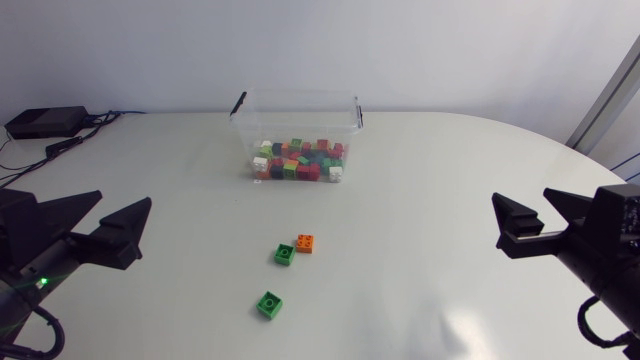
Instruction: Place the duplo bricks in the container
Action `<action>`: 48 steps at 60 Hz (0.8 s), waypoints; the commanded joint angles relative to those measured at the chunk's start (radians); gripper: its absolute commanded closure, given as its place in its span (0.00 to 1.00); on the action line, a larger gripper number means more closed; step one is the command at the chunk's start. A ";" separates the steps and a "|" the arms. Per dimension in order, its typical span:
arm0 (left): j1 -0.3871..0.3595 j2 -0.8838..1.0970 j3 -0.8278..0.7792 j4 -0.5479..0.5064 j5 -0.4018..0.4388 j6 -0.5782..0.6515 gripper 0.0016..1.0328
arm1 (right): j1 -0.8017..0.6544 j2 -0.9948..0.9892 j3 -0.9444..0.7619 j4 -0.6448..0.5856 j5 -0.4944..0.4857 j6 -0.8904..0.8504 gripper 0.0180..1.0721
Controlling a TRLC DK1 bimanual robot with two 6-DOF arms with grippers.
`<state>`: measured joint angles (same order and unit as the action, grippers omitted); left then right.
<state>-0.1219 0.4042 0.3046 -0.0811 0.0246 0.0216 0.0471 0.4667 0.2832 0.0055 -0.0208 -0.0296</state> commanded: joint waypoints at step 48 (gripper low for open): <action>-0.209 1.012 0.590 -0.569 0.071 0.075 0.05 | 0.069 0.355 0.215 -0.216 0.018 0.074 0.05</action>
<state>-0.3088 1.3560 0.8494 -0.6205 0.0780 0.1051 0.0956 0.7795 0.4580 -0.1745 -0.0128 0.0200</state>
